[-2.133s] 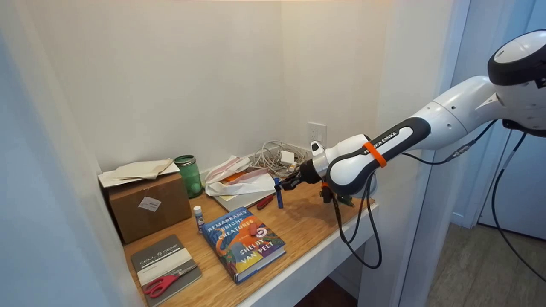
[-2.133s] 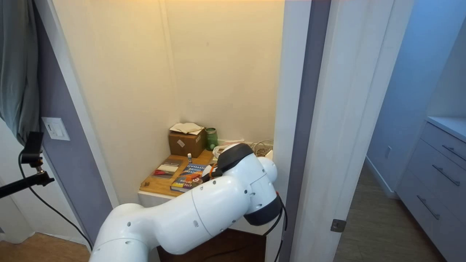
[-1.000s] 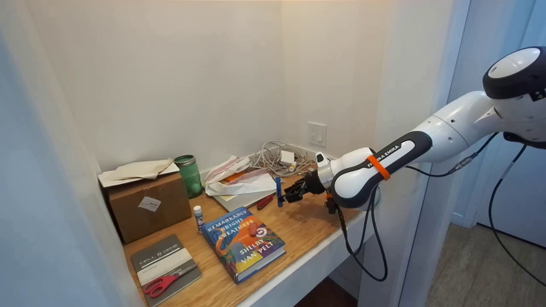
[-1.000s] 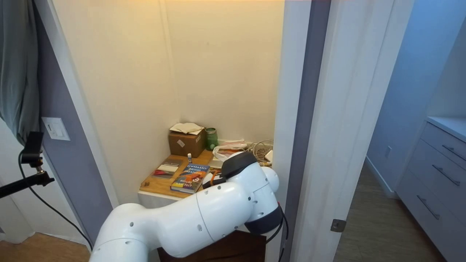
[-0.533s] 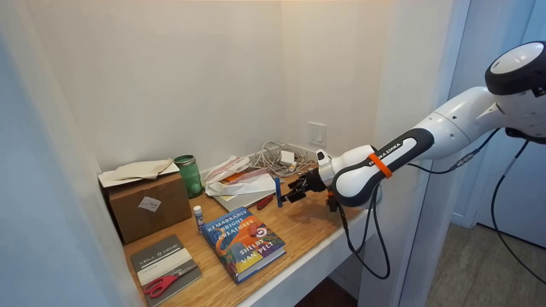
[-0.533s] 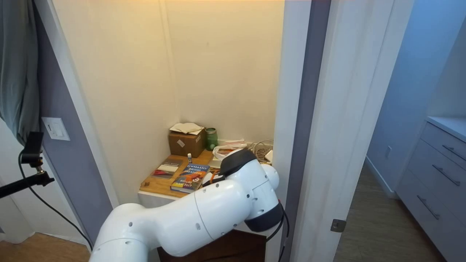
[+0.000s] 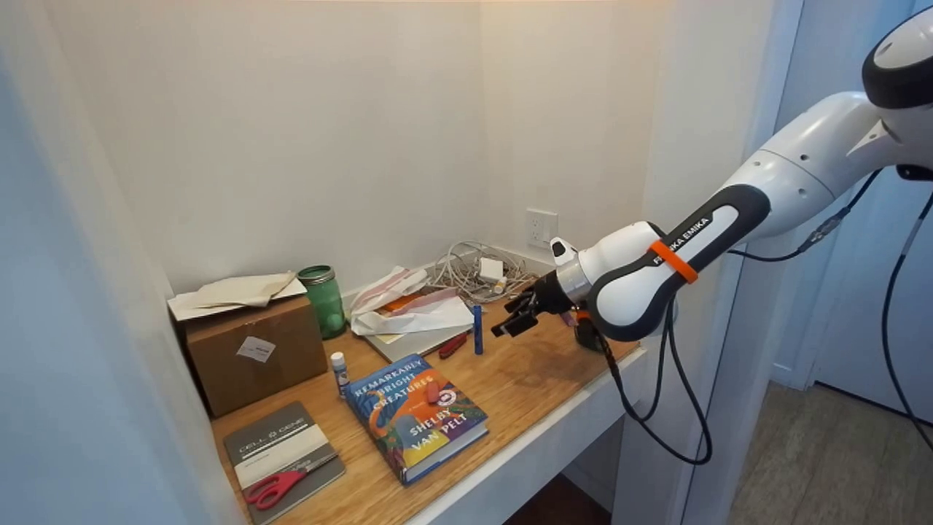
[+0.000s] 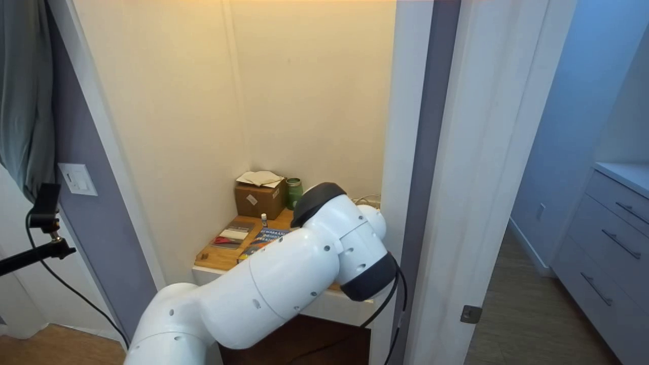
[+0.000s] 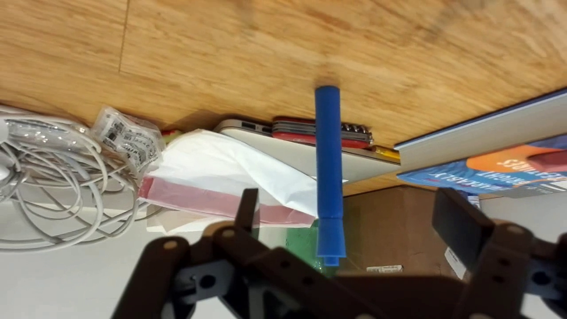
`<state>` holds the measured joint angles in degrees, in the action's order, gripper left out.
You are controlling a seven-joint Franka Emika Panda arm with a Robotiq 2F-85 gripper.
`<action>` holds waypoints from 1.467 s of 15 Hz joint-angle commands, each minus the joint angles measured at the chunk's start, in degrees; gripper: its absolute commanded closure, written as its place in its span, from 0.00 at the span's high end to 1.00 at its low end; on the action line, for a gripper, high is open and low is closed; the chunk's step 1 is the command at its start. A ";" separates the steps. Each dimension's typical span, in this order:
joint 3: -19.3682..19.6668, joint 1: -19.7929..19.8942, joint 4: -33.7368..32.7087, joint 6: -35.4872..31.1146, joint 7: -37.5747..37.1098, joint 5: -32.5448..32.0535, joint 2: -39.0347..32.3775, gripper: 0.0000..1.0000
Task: Put the blue marker in an upright position
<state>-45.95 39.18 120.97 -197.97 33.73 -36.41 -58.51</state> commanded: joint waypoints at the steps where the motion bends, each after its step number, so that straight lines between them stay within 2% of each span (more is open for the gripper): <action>1: -0.23 1.49 8.54 1.58 -3.70 3.17 11.44 1.00; 5: -3.54 3.38 13.46 7.20 -8.98 5.76 19.58 1.00; 10: -13.03 8.20 15.82 20.87 -19.03 11.86 26.67 1.00; 11: -14.75 8.77 15.66 23.25 -21.58 13.68 28.36 1.00; 13: -17.30 8.68 15.45 26.94 -21.54 21.50 31.75 1.00; 15: -18.17 7.52 14.72 30.47 -23.19 27.62 36.09 1.00; 16: -19.26 8.38 14.36 32.29 -26.63 26.14 37.03 1.00; 22: -22.30 8.30 11.94 41.12 -33.43 26.77 44.06 1.00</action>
<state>-66.59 47.12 133.98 -161.49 3.23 -11.30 -19.07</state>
